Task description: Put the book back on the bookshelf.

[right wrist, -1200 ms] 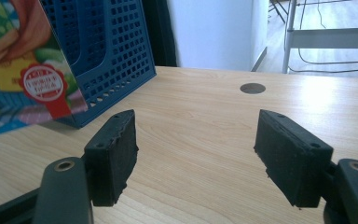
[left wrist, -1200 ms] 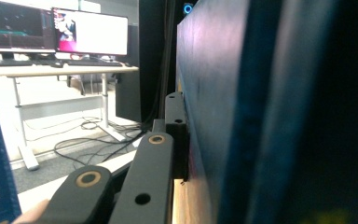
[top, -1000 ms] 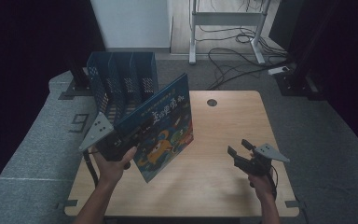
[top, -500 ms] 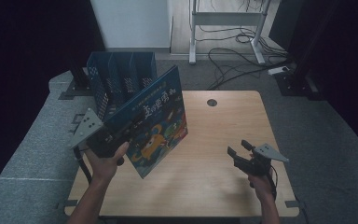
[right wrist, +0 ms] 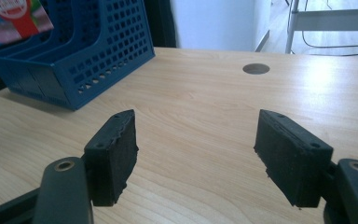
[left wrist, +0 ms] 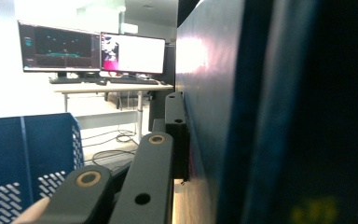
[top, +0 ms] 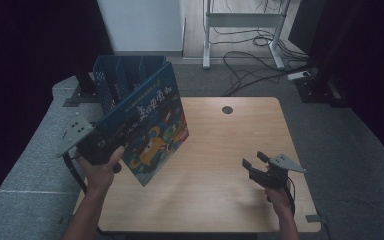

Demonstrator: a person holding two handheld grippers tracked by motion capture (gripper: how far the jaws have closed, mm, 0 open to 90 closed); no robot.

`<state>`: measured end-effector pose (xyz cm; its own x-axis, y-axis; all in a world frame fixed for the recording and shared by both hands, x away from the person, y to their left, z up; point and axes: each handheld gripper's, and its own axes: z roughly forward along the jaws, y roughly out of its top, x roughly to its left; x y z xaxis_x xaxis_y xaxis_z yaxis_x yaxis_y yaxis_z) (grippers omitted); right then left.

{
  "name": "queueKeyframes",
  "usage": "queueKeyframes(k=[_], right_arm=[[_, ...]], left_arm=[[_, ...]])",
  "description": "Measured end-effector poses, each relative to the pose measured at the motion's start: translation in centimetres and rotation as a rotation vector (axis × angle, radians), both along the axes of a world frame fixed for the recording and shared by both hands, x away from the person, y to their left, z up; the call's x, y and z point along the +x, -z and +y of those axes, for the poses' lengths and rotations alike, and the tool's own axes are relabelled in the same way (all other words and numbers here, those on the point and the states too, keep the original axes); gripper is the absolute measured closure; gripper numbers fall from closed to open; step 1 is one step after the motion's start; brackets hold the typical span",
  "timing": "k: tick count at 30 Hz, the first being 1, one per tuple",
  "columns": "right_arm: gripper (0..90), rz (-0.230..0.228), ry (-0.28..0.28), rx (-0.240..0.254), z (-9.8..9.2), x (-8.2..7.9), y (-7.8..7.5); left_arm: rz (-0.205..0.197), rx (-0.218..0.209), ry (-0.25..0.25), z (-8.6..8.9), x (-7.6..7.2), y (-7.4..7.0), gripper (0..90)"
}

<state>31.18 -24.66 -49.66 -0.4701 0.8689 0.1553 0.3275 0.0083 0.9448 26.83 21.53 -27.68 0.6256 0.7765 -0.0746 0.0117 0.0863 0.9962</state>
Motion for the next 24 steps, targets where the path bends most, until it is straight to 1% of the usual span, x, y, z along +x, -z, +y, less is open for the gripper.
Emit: queueKeyframes(k=[4, 7, 10, 12, 18, 22, 24], right_arm=[[28.7, 0.028, 0.001, -0.009, 0.1, 0.3, 0.5], [28.5, 0.073, -0.009, -0.024, 0.3, 0.6, 1.2], [28.4, 0.123, -0.011, -0.055, 0.7, 1.0, 1.9], [28.5, 0.142, -0.004, -0.083, 1.1, 1.3, 2.3], [28.7, 0.223, 0.018, -0.165, 1.7, 1.8, 3.6], [28.8, 0.265, 0.016, -0.186, 1.9, 2.1, 4.2], [28.8, 0.277, 0.016, -0.197, 1.9, 2.2, 4.4]], left_arm=[[-0.002, -0.007, -0.016, 0.7, 0.0, 0.0, 82.1], [-0.002, -0.005, -0.028, 1.1, 0.1, 0.0, 82.1], [0.0, -0.008, -0.04, 1.6, 0.2, 0.1, 82.1], [0.001, -0.009, -0.048, 1.9, 0.2, 0.1, 82.1], [0.006, -0.021, -0.071, 3.0, 0.4, 0.0, 82.0], [0.007, -0.036, -0.089, 3.7, 0.6, -0.1, 82.1], [0.007, -0.039, -0.098, 3.9, 0.7, -0.1, 82.1]])
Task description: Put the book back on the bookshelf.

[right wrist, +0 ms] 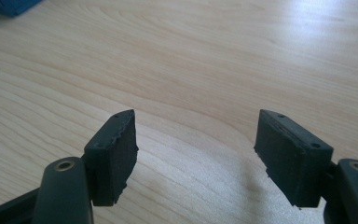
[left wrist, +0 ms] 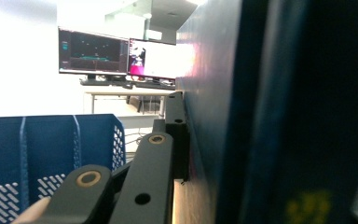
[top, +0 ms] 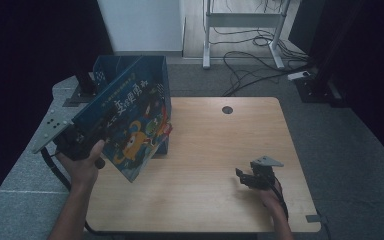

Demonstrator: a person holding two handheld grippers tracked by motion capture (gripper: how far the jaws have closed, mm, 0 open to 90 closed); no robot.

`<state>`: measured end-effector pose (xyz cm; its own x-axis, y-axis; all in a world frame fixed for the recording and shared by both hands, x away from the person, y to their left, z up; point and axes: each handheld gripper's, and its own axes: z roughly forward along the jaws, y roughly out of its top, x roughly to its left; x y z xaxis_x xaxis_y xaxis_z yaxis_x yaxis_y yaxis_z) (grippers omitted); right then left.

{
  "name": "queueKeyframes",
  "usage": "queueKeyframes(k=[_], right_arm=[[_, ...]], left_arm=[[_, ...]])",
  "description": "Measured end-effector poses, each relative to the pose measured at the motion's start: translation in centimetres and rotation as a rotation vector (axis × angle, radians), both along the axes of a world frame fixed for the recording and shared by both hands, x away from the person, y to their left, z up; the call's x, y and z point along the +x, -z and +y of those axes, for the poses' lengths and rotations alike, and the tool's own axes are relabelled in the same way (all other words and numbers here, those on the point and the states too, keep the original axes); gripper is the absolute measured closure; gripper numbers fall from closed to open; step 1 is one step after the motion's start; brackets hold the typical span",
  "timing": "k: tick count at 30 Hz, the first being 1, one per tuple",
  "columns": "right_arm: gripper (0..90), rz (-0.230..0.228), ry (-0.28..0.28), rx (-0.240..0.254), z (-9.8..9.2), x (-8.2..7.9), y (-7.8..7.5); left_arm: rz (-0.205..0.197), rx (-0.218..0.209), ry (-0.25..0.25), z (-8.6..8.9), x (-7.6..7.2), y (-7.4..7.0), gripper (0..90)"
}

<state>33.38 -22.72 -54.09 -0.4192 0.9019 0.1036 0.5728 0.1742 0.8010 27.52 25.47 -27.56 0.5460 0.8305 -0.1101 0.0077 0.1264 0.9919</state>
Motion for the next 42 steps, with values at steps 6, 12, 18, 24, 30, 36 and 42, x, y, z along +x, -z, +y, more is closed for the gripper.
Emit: queueKeyframes(k=[6, 12, 18, 24, 30, 36, 42], right_arm=[[28.8, 0.029, 0.01, -0.026, 0.0, 0.2, 0.6], [28.6, 0.056, 0.007, -0.057, 0.2, 0.3, 1.2], [28.7, 0.054, 0.01, -0.052, 0.1, 0.4, 1.2], [28.6, 0.05, 0.012, -0.053, 0.1, 0.4, 1.2], [28.6, 0.044, 0.011, -0.058, 0.1, 0.4, 1.3], [28.7, 0.043, 0.016, -0.06, 0.1, 0.3, 1.3], [28.7, 0.042, 0.019, -0.066, 0.1, 0.3, 1.3]], left_arm=[[-0.001, 0.003, -0.024, 0.5, 0.3, -0.3, 82.0], [-0.014, 0.006, -0.054, 0.9, 0.7, -0.7, 82.1], [-0.015, 0.012, -0.085, 1.1, 1.2, -0.9, 82.1], [-0.007, 0.019, -0.104, 0.8, 2.0, -0.7, 82.0], [0.008, 0.012, -0.117, 0.5, 2.8, -0.7, 82.0], [0.013, 0.009, -0.132, 0.2, 3.6, -0.7, 82.0], [0.017, 0.011, -0.15, -0.4, 4.5, -0.6, 82.0]])
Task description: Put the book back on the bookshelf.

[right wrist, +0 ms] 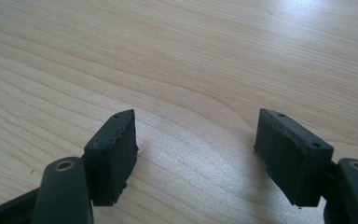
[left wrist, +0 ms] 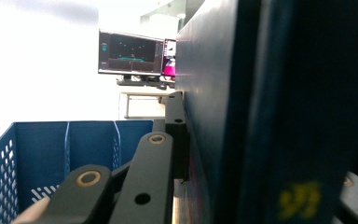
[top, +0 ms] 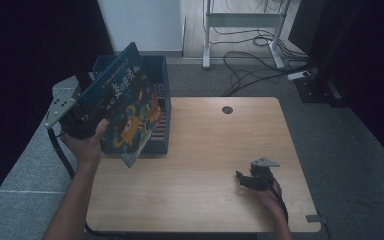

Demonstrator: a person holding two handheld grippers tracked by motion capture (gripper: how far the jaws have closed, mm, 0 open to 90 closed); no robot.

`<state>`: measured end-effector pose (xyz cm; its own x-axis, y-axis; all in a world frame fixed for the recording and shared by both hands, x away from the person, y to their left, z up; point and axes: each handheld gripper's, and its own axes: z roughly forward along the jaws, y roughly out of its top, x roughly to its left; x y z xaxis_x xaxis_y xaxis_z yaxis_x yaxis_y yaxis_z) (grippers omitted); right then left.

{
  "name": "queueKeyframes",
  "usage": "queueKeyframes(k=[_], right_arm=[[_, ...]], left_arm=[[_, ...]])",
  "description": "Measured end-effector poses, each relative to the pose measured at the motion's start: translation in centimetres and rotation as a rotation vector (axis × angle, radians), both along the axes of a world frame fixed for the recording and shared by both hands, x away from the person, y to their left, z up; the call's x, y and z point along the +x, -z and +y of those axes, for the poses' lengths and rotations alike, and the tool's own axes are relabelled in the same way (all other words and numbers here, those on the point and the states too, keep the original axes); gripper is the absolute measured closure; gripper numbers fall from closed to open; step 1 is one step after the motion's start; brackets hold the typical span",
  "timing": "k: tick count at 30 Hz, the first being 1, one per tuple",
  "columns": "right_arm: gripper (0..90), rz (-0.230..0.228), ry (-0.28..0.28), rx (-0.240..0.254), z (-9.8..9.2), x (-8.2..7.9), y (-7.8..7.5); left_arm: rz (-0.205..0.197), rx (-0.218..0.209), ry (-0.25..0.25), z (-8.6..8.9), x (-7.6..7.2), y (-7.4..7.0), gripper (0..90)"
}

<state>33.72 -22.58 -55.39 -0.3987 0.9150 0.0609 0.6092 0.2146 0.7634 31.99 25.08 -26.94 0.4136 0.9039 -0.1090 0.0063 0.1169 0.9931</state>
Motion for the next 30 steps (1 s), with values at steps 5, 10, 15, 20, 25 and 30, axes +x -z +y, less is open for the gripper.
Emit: queueKeyframes(k=[5, 10, 15, 20, 25, 30], right_arm=[[28.7, 0.0, 0.0, 0.001, 0.0, 0.0, 0.0], [28.8, 0.0, 0.001, 0.0, 0.0, 0.0, 0.0], [28.8, 0.001, 0.0, 0.001, 0.0, 0.0, 0.0], [28.7, 0.0, 0.0, 0.001, 0.0, 0.0, 0.0], [28.3, 0.001, 0.0, 0.003, 0.0, 0.0, 0.0], [28.4, 0.001, 0.001, 0.004, 0.0, 0.0, 0.0]], left_arm=[[0.006, 0.002, -0.015, -0.5, 0.8, 0.0, 81.9], [0.014, 0.013, -0.028, -1.0, 1.7, 0.1, 82.0], [0.017, 0.018, -0.041, -1.4, 2.3, 0.3, 82.0], [0.02, 0.026, -0.07, -1.8, 2.8, 0.8, 82.0], [0.034, 0.048, -0.089, -2.3, 3.5, 1.1, 82.0], [0.046, 0.055, -0.093, -2.7, 4.3, 1.5, 82.0]])
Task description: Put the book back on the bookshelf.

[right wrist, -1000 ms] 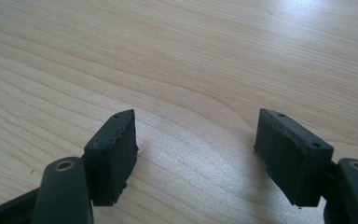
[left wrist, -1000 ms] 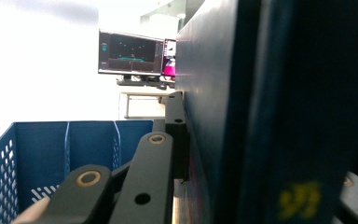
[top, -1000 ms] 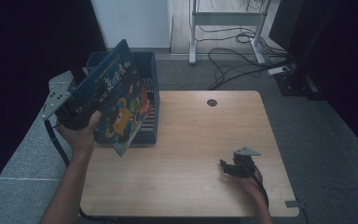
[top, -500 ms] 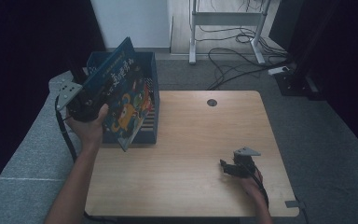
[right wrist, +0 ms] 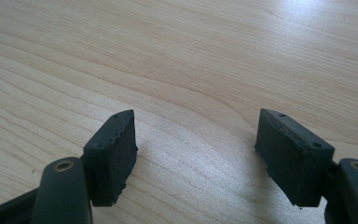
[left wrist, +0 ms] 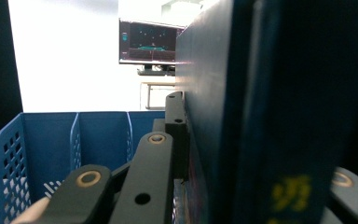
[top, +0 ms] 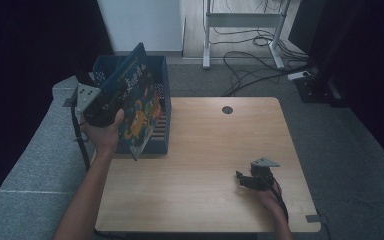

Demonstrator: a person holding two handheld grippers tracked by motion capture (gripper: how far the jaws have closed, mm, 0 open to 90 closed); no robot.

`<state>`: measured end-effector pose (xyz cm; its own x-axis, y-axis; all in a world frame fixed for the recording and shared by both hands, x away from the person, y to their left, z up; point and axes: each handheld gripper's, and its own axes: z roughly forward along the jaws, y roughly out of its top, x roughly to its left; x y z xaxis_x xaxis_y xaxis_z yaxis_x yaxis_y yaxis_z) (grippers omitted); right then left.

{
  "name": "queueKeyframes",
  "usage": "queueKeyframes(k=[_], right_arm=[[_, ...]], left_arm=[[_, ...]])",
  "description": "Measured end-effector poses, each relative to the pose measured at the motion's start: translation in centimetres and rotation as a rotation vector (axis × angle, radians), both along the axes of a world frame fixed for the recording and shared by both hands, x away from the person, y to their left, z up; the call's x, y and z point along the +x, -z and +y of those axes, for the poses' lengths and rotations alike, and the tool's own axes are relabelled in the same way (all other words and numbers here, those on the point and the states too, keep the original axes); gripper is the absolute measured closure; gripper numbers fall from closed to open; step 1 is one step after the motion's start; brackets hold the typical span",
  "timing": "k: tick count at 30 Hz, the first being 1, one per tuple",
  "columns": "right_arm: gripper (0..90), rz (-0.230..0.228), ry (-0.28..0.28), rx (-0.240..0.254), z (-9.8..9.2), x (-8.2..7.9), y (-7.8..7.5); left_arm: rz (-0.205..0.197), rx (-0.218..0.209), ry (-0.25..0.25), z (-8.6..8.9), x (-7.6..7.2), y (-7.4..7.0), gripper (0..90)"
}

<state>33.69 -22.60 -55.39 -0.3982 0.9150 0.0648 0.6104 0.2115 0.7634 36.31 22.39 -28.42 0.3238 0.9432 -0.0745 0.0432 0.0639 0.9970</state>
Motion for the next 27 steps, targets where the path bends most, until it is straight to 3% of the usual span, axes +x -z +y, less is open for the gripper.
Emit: queueKeyframes(k=[10, 15, 27], right_arm=[[28.2, 0.0, 0.0, -0.001, 0.0, 0.0, 0.0], [27.6, 0.0, -0.001, -0.008, 0.1, -0.1, 0.0], [27.1, 0.0, -0.003, -0.005, 0.1, -0.1, 0.0]], left_arm=[[0.012, -0.015, -0.032, -0.6, 1.6, 0.3, 82.0], [0.03, -0.004, -0.044, -0.9, 2.3, 0.2, 82.0], [0.021, 0.031, -0.09, -2.1, 3.7, 0.3, 82.0]])
